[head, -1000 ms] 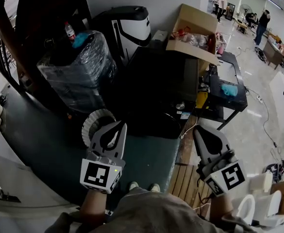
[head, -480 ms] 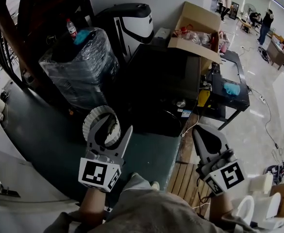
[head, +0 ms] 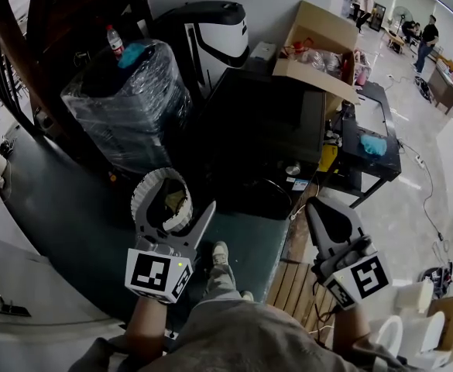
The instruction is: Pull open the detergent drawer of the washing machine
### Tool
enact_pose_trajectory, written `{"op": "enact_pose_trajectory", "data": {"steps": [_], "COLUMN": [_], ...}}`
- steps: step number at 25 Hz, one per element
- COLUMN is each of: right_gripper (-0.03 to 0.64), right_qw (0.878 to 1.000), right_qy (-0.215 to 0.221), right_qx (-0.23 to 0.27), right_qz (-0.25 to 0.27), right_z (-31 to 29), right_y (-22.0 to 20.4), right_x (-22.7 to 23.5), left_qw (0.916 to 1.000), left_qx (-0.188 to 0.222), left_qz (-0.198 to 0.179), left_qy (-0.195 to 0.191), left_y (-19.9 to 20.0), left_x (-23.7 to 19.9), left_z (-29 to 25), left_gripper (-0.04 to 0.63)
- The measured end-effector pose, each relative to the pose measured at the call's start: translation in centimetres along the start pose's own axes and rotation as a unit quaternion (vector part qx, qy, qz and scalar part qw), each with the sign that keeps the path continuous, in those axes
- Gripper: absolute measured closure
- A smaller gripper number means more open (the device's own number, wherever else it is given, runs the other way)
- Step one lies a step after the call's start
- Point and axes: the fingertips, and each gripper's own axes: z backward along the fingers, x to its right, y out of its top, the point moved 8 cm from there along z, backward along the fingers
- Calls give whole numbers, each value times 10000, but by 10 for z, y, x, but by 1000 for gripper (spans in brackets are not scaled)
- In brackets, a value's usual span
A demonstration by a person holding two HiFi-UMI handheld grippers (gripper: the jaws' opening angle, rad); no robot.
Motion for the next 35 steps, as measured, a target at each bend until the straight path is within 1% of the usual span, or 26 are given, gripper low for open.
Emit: {"op": "enact_pose_trajectory", "data": {"steps": [3, 7, 14, 18, 22, 25, 29, 35], "right_gripper": [586, 586, 586, 586, 586, 586, 586, 586], "right_qw": [10000, 9997, 9988, 9980, 9969, 9959, 9943, 9912], "right_qy": [7, -9, -13, -24, -29, -30, -22, 17], "right_qx": [-95, -242, -477, -599, -736, -836, -982, -1225], "right_qz": [8, -26, -125, -208, -282, -351, -410, -501], "right_z": [-18, -47, -120, -165, -210, -241, -281, -327], "right_y": [-3, -12, -28, -37, -46, -56, -71, -96], "right_x": [8, 19, 39, 51, 61, 67, 73, 77], "left_qw": [9999, 9991, 9939, 9865, 9762, 9662, 9464, 9193], "left_qx": [-63, -197, -358, -403, -530, -635, -795, -1089], "left_qz": [99, 366, 1017, 1544, 2044, 2427, 3050, 3688], "left_qy": [-15, -92, -223, -360, -494, -591, -705, -838], "left_y": [-7, -24, -62, -88, -120, -148, -188, -249], "left_x": [-13, -34, -89, -122, -151, -170, -191, -210], "left_z": [-17, -43, -98, -134, -168, -191, -220, -252], "left_gripper": [218, 210, 202, 201, 198, 195, 190, 189]}}
